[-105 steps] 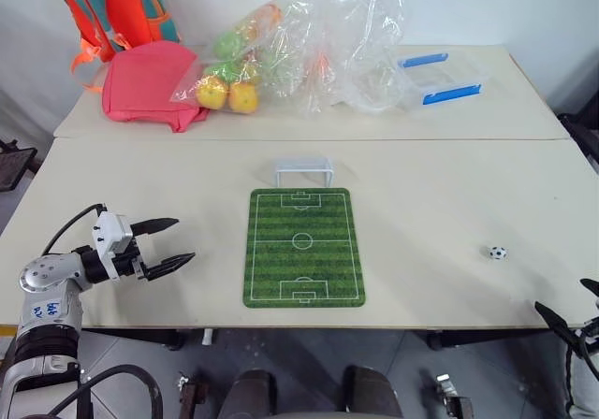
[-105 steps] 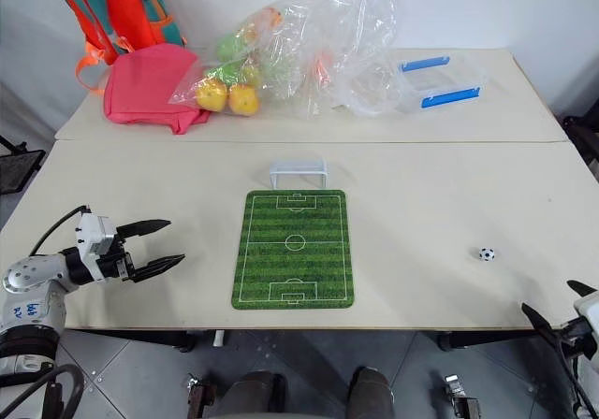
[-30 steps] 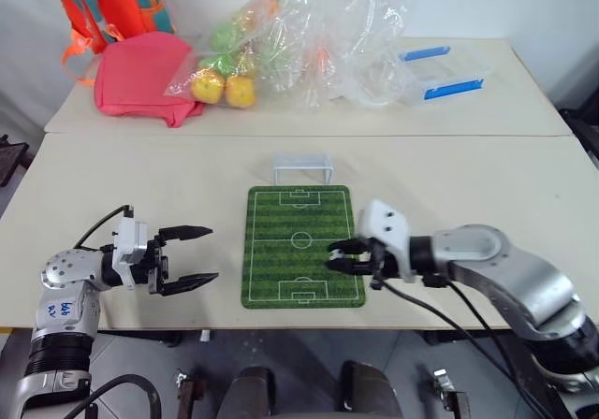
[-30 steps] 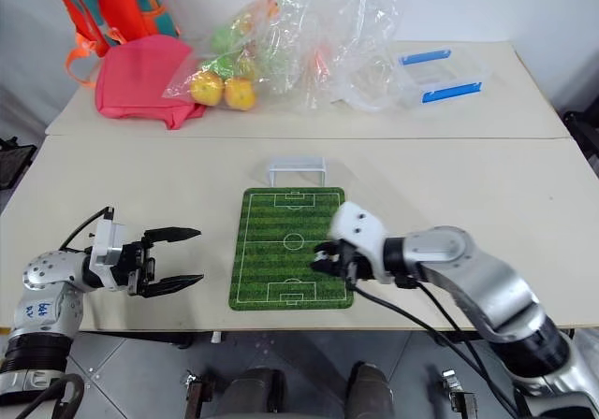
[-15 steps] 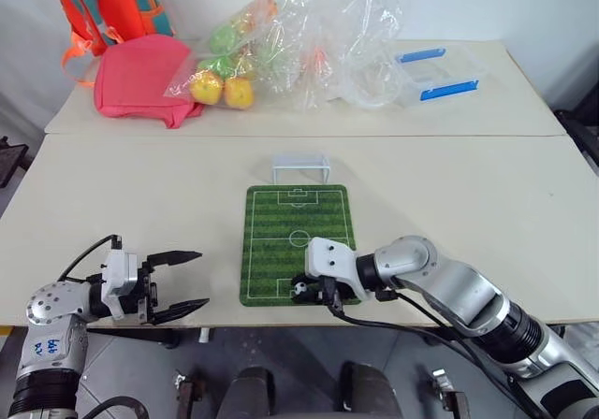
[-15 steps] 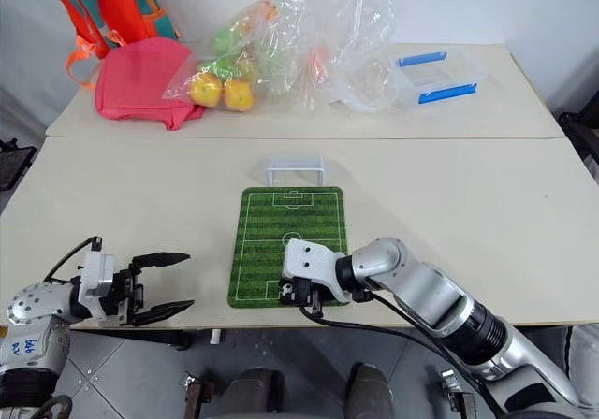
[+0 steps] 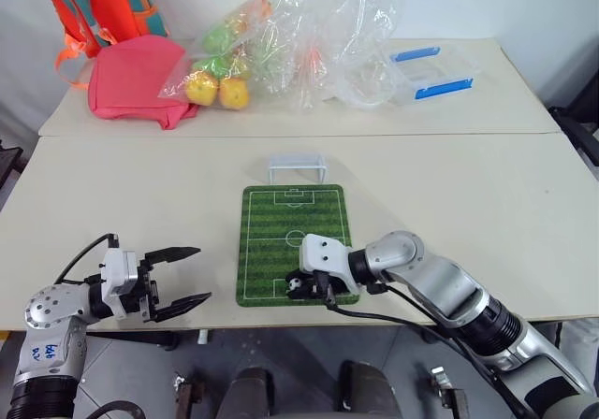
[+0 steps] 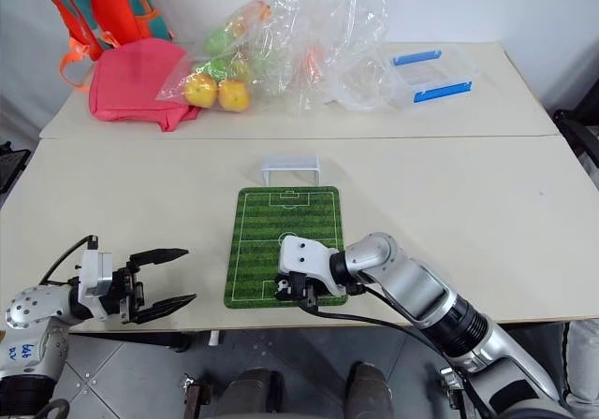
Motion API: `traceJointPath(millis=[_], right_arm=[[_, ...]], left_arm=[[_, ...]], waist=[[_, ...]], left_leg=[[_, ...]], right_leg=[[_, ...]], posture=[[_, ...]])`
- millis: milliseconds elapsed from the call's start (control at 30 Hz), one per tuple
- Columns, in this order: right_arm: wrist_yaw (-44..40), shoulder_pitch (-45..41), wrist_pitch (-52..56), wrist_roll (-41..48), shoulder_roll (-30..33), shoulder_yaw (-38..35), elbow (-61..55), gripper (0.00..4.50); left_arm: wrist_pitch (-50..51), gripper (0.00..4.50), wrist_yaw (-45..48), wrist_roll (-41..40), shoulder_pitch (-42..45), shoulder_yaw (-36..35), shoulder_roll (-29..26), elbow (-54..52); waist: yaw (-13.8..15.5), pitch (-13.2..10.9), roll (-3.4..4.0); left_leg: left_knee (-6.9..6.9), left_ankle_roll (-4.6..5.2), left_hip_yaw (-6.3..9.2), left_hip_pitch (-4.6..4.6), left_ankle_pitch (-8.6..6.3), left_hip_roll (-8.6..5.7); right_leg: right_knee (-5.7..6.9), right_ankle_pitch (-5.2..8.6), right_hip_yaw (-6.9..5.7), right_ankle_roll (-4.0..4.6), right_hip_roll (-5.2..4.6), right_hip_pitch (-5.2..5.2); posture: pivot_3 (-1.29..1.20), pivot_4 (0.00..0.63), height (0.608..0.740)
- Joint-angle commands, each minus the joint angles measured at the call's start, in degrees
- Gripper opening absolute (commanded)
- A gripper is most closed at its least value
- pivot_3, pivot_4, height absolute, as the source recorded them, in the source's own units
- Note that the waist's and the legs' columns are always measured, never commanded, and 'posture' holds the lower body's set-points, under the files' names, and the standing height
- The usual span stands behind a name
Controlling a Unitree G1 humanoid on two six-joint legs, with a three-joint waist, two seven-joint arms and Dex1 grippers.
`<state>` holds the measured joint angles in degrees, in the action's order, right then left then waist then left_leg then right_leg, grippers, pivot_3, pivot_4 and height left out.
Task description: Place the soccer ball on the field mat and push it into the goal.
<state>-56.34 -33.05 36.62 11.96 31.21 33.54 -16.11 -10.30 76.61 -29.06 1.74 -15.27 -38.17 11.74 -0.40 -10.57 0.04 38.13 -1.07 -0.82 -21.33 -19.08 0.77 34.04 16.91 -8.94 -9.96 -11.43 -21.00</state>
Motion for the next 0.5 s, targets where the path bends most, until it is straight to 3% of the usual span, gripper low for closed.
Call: traceJointPath(millis=[33, 233, 500], right_arm=[[-1.0, 0.0, -1.2, -0.8, -0.3, -0.2, -0.3, 1.19], [-1.8, 0.5, -1.7, -0.9, -0.4, -0.9, -0.9, 3.14], [-3.1, -1.0, -1.2, 0.7, -0.7, -2.6, -3.3, 3.14]], left_arm=[[0.0, 4.50, -0.4, -1.2, 0.5, -0.9, 0.1, -1.3], [0.1, 4.50, -0.8, -0.9, 1.4, -0.6, 0.1, -0.8], [0.1, 4.50, -1.3, -0.4, 3.2, 0.2, 0.7, 0.2]], waist=[[0.0, 0.0, 0.00], [0.0, 0.0, 0.00], [0.1, 0.0, 0.00]], left_leg=[[0.00, 0.00, 0.00, 0.00, 0.00, 0.00], [0.00, 0.00, -0.01, 0.00, 0.00, 0.00], [0.00, -0.01, -0.01, 0.00, 0.00, 0.00]], right_leg=[[0.00, 0.00, 0.00, 0.00, 0.00, 0.00], [0.01, 0.00, 0.01, 0.01, 0.00, 0.00], [0.01, -0.01, 0.01, 0.01, 0.00, -0.01]], posture=[[0.00, 0.150, 0.740], [0.00, 0.150, 0.740], [0.00, 0.150, 0.740]])
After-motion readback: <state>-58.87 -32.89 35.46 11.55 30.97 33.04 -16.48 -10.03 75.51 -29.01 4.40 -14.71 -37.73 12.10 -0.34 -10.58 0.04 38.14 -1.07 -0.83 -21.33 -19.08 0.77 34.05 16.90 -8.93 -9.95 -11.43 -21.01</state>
